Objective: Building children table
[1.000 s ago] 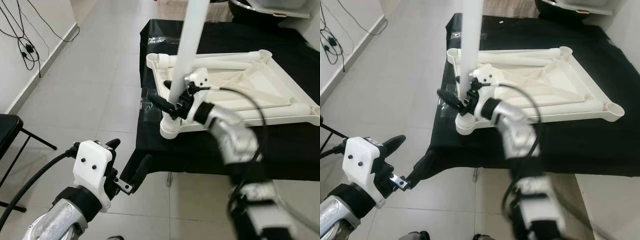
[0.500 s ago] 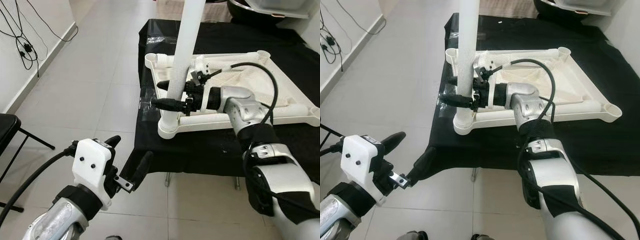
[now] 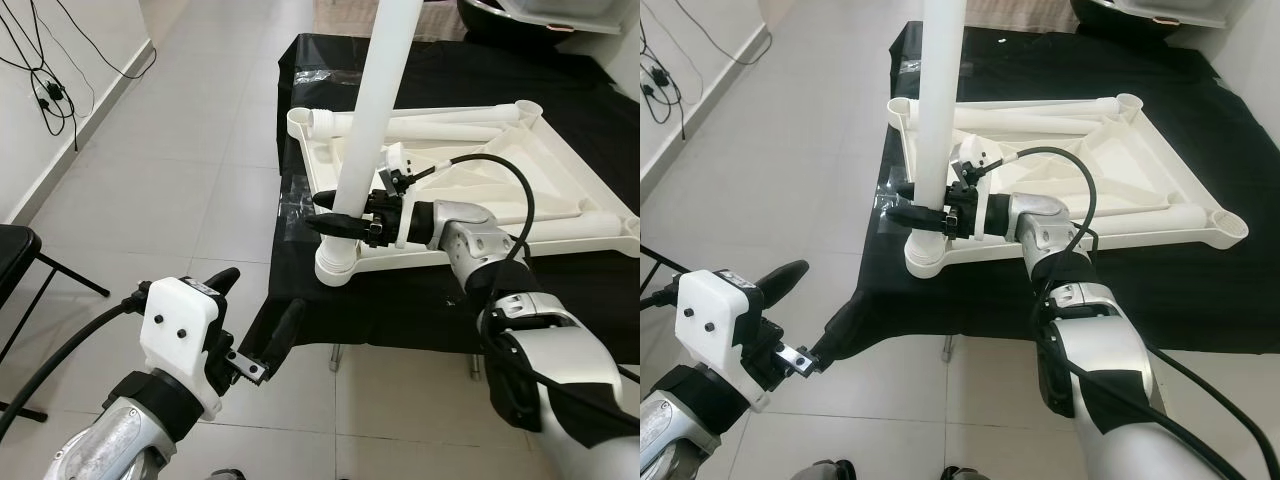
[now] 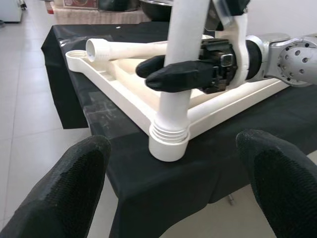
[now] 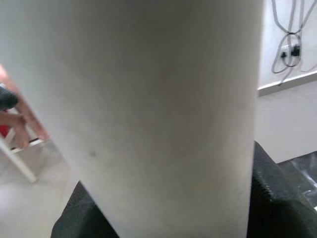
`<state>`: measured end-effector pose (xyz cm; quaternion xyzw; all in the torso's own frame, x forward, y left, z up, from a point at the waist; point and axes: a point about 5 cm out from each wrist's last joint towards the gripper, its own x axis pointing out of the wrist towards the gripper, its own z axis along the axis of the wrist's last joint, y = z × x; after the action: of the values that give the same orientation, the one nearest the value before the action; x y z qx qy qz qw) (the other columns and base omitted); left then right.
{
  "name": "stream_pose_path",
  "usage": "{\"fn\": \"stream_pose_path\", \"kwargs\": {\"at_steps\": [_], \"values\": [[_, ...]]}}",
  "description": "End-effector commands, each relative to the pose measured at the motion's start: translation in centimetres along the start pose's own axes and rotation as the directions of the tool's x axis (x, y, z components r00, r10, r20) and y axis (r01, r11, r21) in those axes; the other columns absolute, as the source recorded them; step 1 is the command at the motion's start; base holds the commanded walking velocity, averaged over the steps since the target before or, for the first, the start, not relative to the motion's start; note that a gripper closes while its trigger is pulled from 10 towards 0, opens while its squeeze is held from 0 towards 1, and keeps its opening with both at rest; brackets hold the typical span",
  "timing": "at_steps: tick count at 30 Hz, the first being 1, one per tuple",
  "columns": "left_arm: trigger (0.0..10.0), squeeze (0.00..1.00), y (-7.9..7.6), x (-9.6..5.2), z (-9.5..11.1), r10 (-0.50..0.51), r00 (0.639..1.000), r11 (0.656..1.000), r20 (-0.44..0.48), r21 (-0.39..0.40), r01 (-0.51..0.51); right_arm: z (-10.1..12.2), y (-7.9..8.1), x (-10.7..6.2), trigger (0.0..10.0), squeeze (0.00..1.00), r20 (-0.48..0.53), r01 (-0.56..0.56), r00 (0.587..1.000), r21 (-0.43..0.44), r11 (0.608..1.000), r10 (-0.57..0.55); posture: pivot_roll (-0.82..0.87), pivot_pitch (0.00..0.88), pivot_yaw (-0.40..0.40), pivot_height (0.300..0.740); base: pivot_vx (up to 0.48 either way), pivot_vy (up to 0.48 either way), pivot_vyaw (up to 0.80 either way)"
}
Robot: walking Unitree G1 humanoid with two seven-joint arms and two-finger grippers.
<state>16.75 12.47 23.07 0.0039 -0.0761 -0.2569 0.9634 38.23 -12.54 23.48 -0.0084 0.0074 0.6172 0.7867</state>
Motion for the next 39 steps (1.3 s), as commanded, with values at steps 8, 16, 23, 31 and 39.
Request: {"fn": "stream_pose_path", "kwargs": {"at_steps": [8, 16, 23, 31, 39], "values": [[10.0, 0.0, -0.1, -0.3, 0.0, -0.011, 1.0, 1.0, -0.007, 0.001, 0.011, -1.9, -0.4, -2.1, 0.0, 0.0, 0.01, 0.116, 0.993, 0.034, 0.993, -0.116, 0.27, 0.226, -0.115, 0.74, 0.0, 0.0, 0.0], [10.0, 0.0, 0.2, -0.4, 0.0, -0.003, 1.0, 1.0, -0.016, 0.007, 0.003, -12.7, 7.2, 0.8, 0.0, 0.0, -0.234, 0.823, 0.564, 0.081, 0.562, -0.792, 0.28, 0.214, -0.099, 0.74, 0.0, 0.0, 0.0], [10.0, 0.0, 0.4, -0.2, 0.3, 0.001, 1.0, 1.0, -0.01, 0.021, 0.0, -10.0, 6.6, 4.2, 0.0, 0.0, -0.124, 0.768, 0.636, 0.009, 0.64, -0.761, 0.28, 0.205, -0.099, 0.74, 0.0, 0.0, 0.0], [10.0, 0.0, 0.4, -0.3, 0.3, -0.01, 1.0, 1.0, -0.017, 0.021, 0.01, -6.1, 5.8, 5.3, 10.0, 1.0, 0.035, 0.681, 0.728, 0.084, 0.728, -0.685, 0.26, 0.204, -0.087, 0.74, 0.0, 0.0, 0.0], [10.0, 0.0, 0.2, -0.2, 0.2, -0.018, 1.0, 1.0, -0.016, 0.009, 0.018, -2.1, 6.8, 4.8, 10.0, 1.0, 0.129, 0.291, 0.95, -0.038, 0.956, -0.284, 0.26, 0.215, -0.091, 0.74, 0.0, 0.0, 0.0]]}}
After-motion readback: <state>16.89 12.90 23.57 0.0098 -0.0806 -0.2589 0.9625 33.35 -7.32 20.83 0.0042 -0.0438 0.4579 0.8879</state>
